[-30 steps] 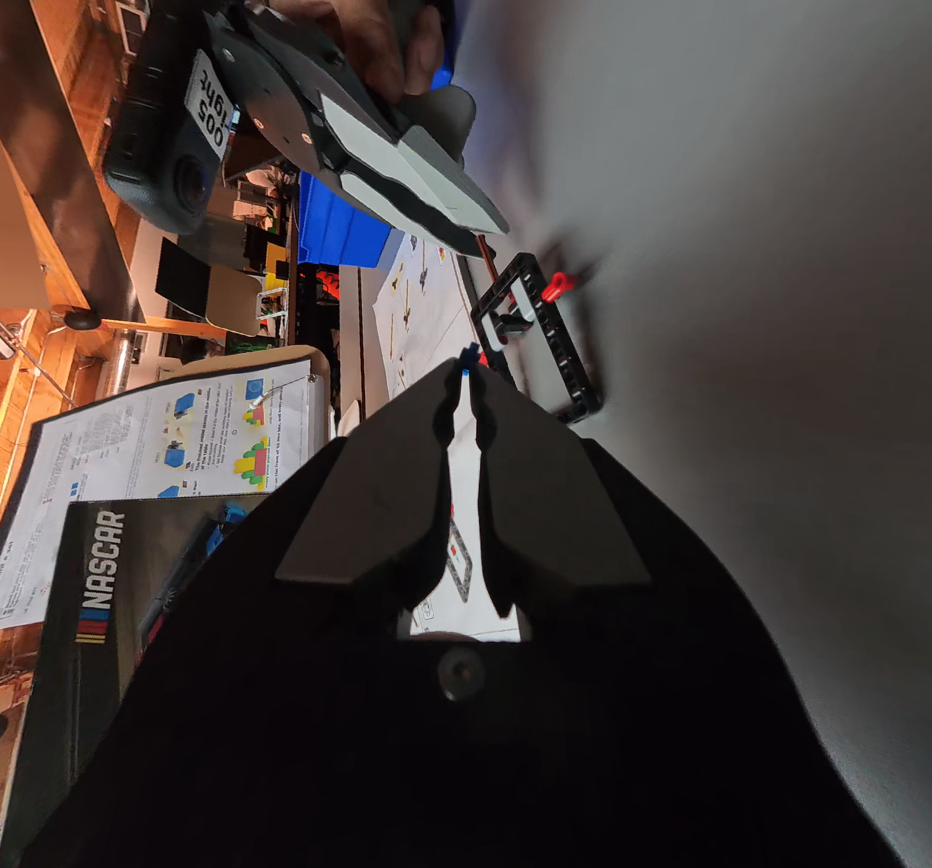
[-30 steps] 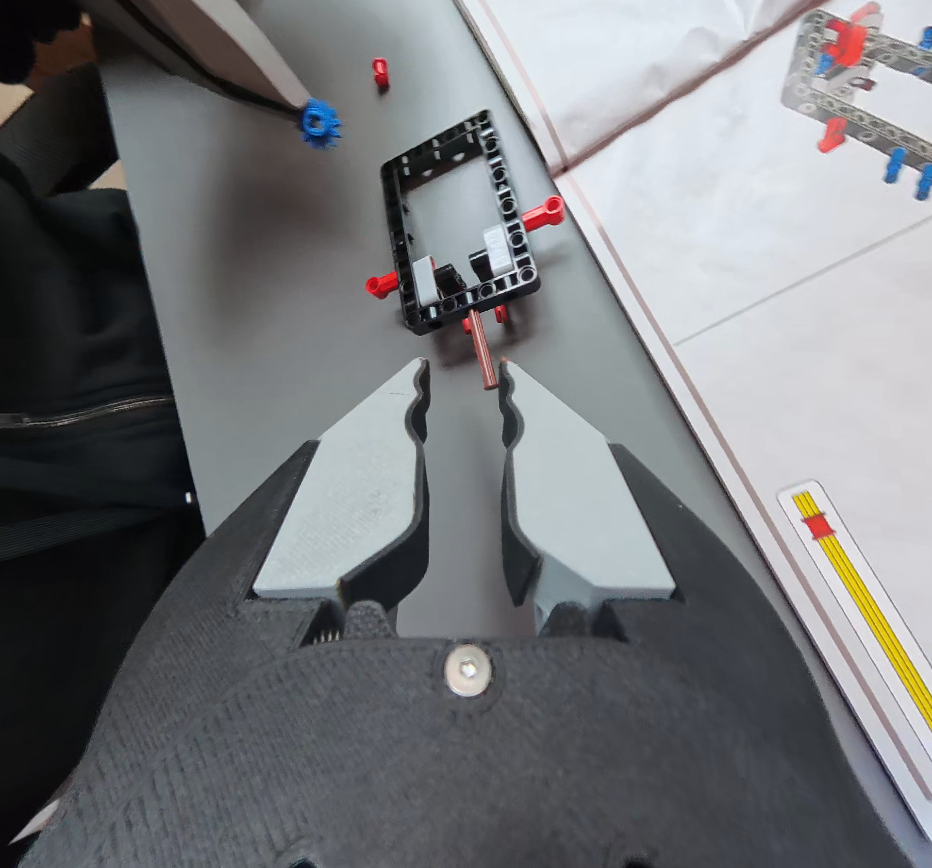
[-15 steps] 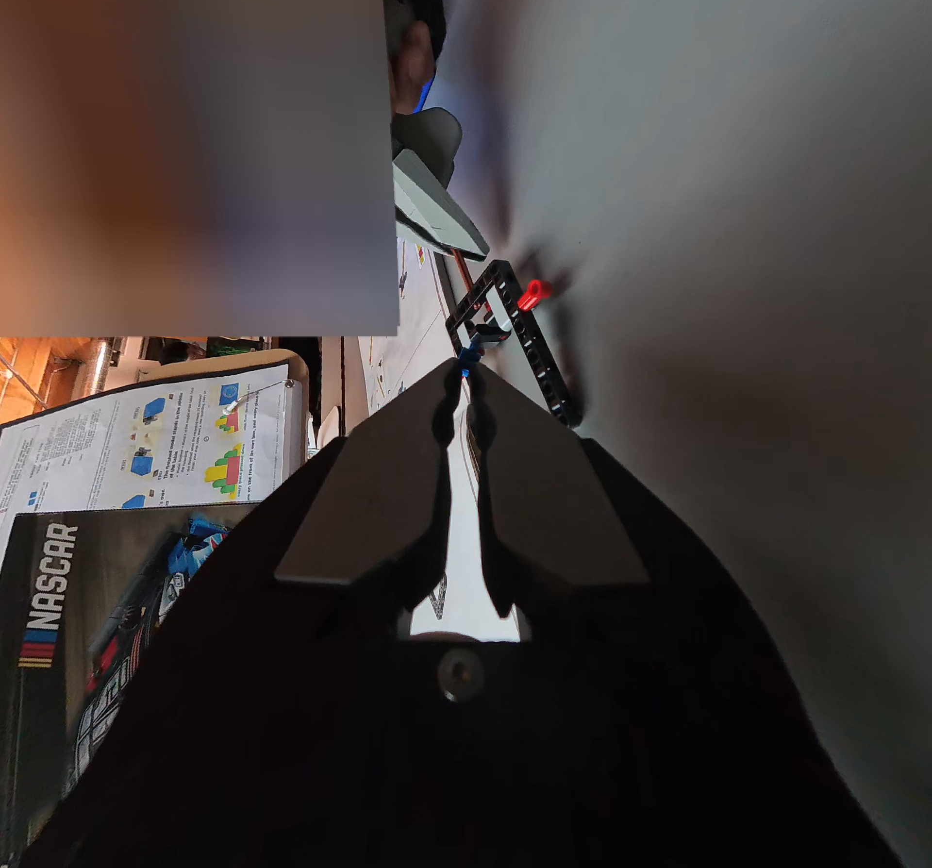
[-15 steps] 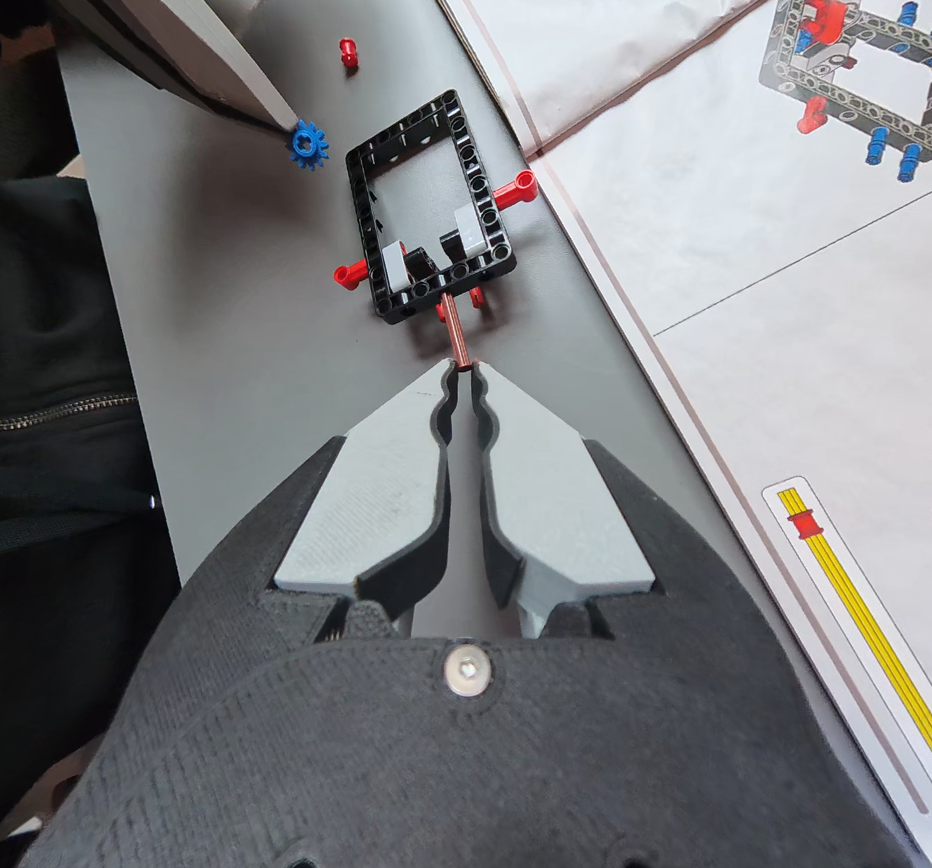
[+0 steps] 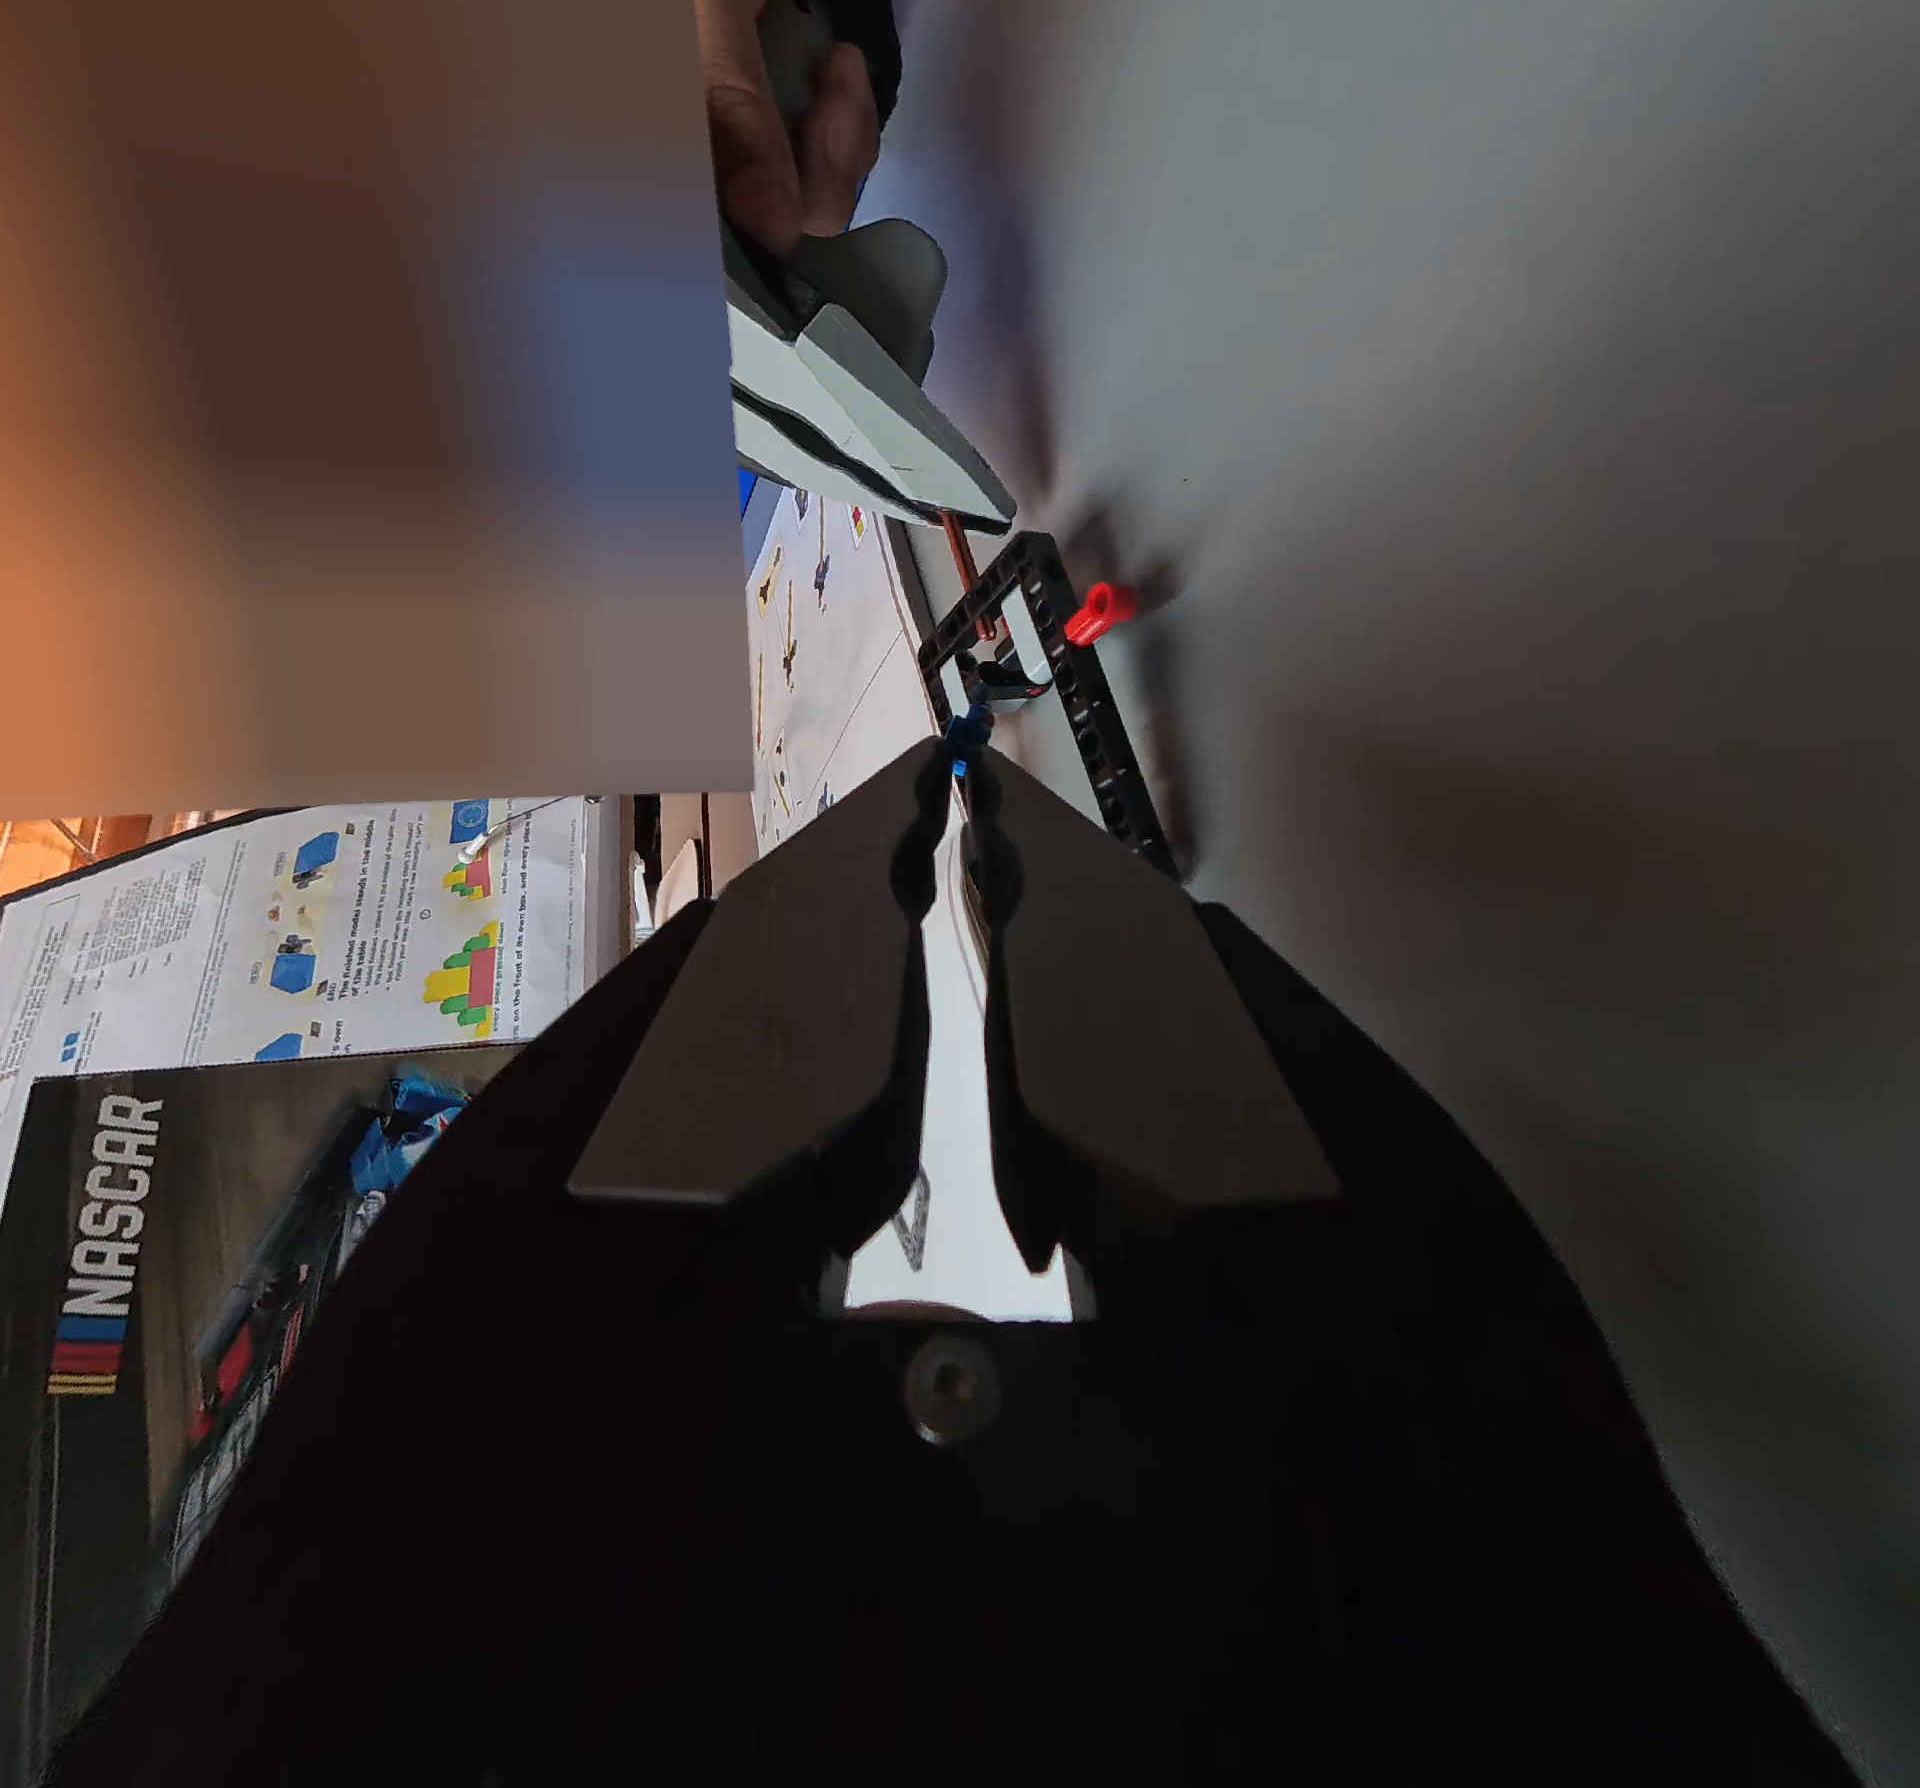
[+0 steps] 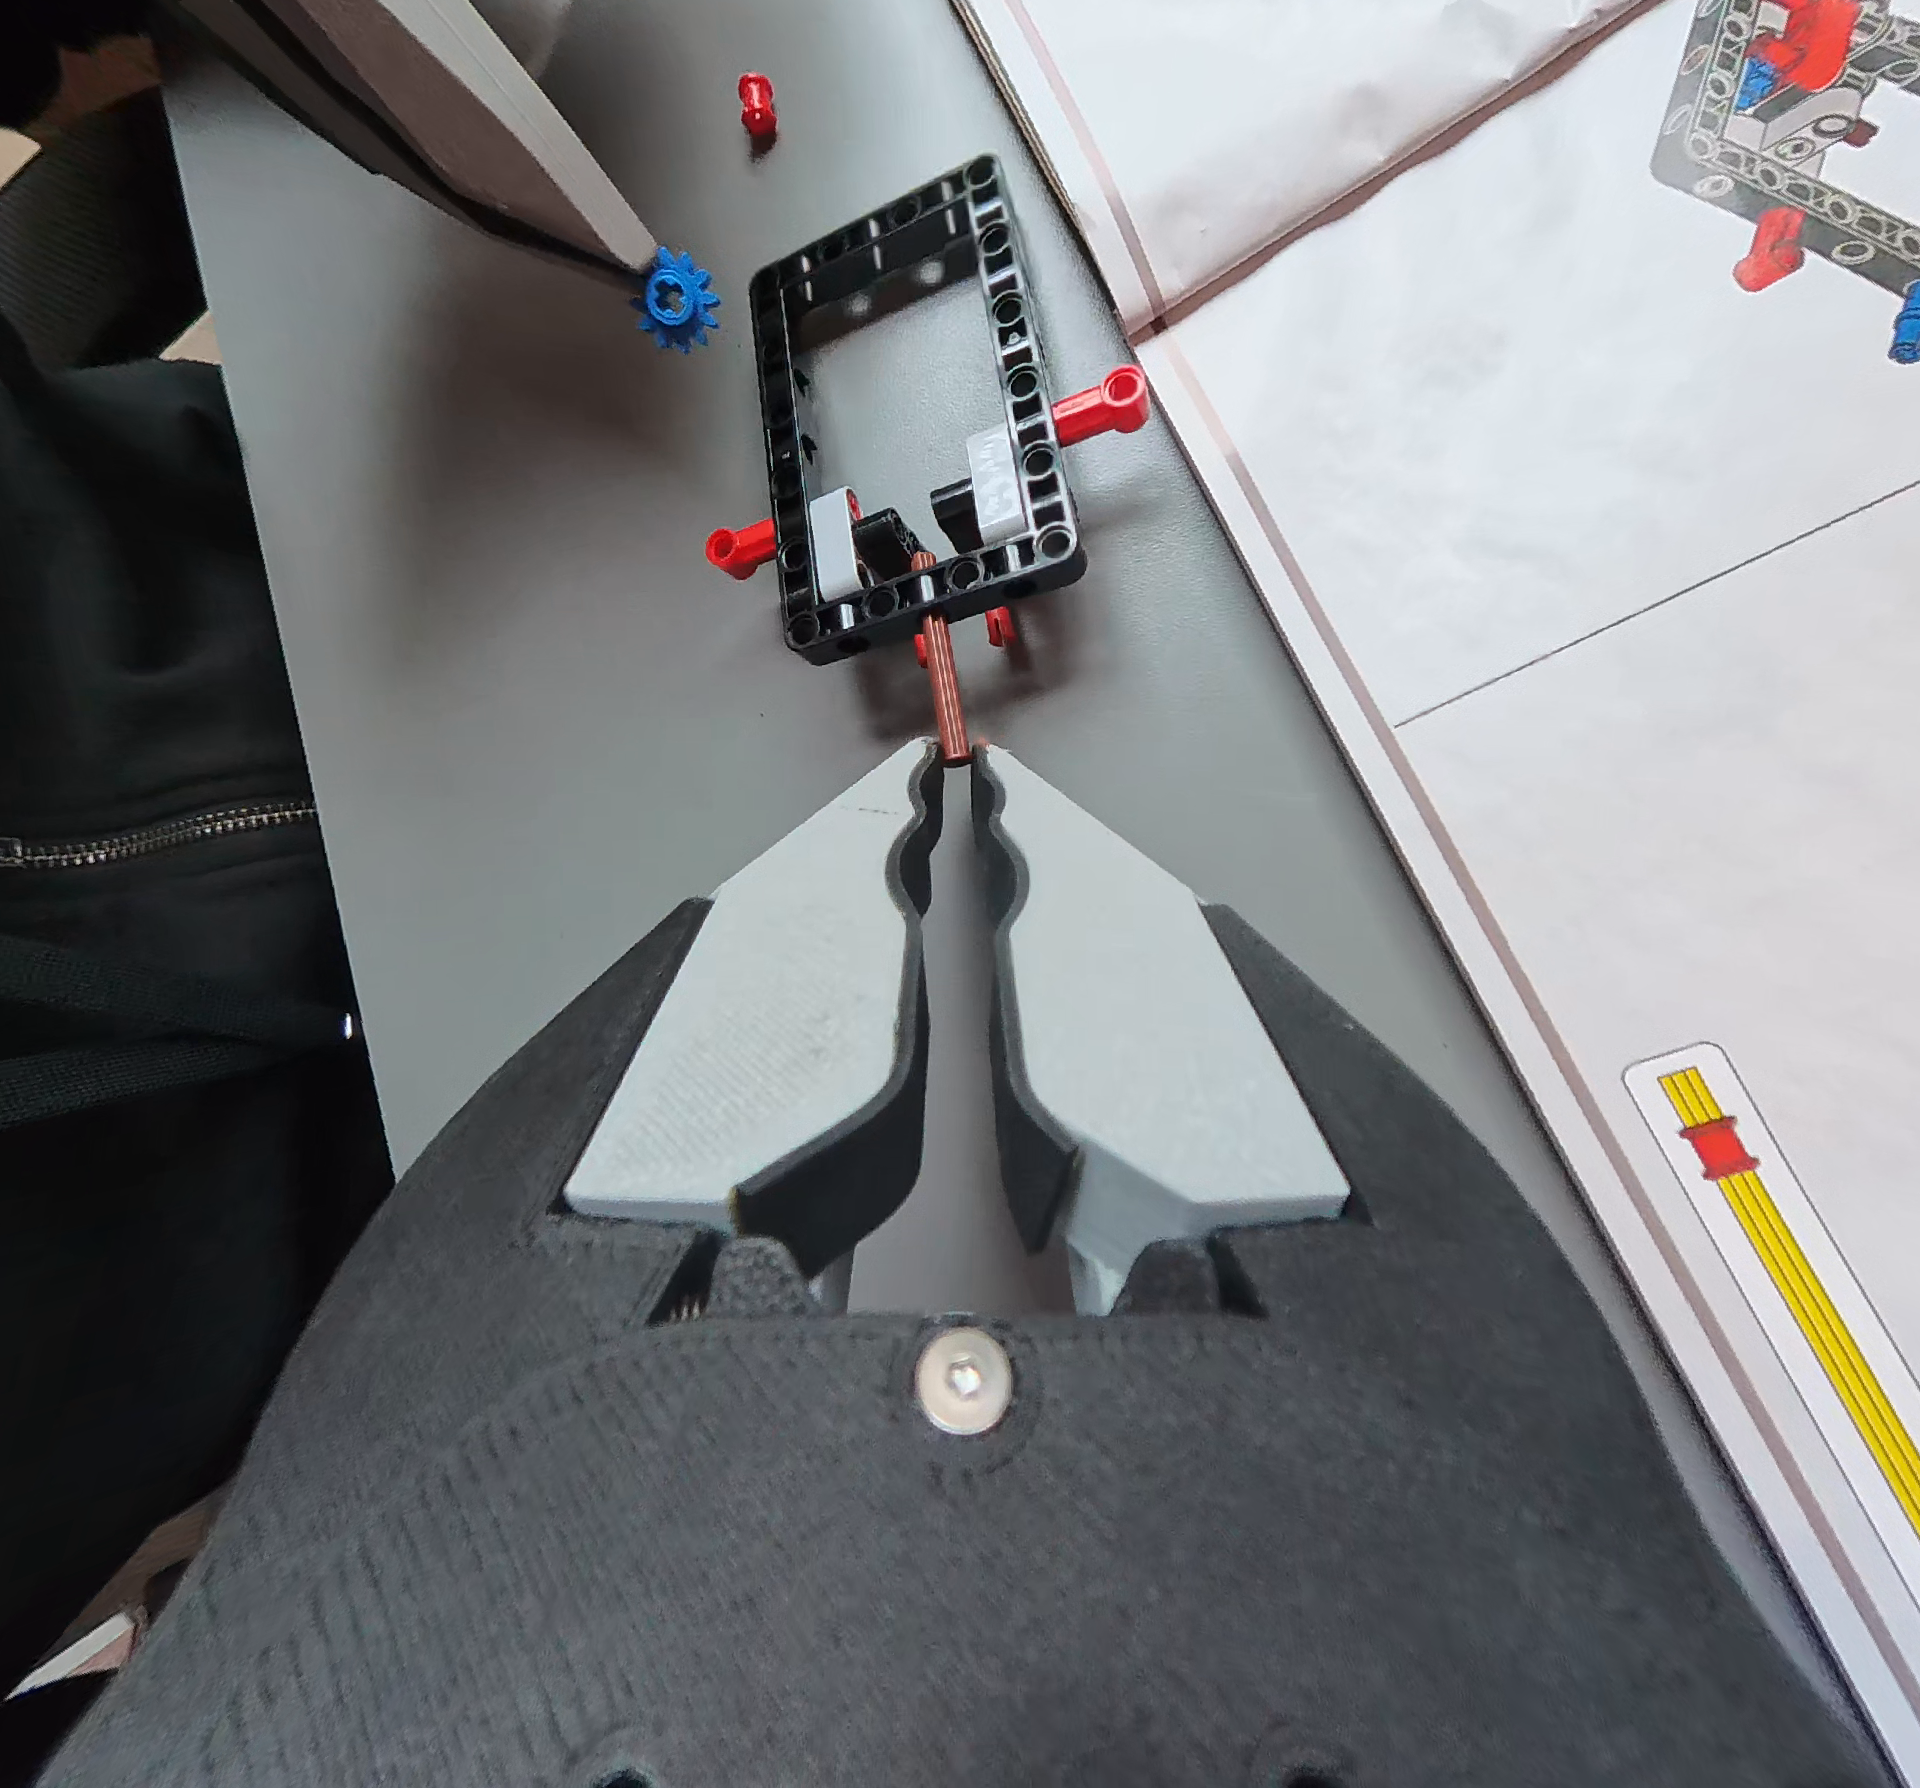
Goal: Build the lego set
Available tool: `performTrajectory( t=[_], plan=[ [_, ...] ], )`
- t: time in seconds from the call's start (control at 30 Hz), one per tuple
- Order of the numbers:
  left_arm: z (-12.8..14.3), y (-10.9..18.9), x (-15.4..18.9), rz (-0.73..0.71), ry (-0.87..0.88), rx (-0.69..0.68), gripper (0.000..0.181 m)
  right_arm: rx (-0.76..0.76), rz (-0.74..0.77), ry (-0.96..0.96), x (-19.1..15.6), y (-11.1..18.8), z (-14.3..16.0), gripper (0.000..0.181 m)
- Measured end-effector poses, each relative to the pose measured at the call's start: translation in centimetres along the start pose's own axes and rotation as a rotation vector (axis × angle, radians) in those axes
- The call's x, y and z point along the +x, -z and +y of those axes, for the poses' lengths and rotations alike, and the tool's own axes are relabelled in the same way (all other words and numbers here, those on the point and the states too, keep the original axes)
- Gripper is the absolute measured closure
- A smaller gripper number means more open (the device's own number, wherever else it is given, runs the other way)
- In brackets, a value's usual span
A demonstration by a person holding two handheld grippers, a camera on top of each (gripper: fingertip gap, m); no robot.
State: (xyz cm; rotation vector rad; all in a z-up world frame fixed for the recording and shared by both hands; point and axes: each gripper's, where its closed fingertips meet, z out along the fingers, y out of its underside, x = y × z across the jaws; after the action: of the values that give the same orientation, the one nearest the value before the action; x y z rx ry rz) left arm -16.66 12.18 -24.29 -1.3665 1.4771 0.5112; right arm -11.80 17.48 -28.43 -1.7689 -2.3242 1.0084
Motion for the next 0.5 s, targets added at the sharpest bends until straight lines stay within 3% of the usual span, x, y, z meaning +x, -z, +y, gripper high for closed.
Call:
performTrajectory(
  t=[0.5],
  plan=[
    [-0.2,-3.8,-0.1,0.188,-0.169,0.061,0.181,0.022,-0.083,-0.014,-0.2,0.7,0.2,0.179]
  ],
)
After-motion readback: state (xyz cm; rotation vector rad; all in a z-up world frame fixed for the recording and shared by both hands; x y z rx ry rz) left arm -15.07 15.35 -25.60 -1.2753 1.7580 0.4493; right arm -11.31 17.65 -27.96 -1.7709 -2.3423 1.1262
